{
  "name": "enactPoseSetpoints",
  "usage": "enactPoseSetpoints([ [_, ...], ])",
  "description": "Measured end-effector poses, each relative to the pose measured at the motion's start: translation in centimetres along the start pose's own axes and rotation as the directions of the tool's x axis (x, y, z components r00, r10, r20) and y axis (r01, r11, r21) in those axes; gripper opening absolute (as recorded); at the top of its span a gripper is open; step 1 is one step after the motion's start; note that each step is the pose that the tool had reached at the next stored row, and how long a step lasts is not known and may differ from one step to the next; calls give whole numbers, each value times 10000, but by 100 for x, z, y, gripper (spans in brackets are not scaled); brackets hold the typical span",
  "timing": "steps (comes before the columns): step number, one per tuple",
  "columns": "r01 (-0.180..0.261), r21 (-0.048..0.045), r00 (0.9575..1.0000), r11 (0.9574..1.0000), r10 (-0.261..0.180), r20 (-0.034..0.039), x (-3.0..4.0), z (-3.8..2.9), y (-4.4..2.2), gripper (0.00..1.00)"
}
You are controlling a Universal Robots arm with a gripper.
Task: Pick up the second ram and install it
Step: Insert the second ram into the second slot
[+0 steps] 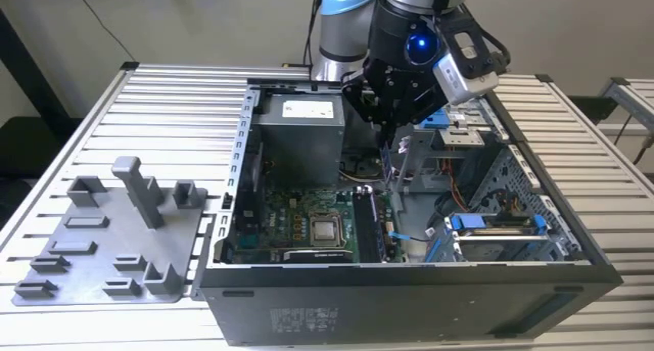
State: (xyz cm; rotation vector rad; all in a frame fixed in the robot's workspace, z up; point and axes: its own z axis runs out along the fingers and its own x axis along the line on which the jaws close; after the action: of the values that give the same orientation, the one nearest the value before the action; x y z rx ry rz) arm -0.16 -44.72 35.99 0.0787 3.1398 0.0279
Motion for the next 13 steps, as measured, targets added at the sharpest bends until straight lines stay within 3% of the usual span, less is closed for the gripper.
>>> enactPoseSetpoints([
  [13,0,2,10000,10000,0,0,-47,163,-1,14],
])
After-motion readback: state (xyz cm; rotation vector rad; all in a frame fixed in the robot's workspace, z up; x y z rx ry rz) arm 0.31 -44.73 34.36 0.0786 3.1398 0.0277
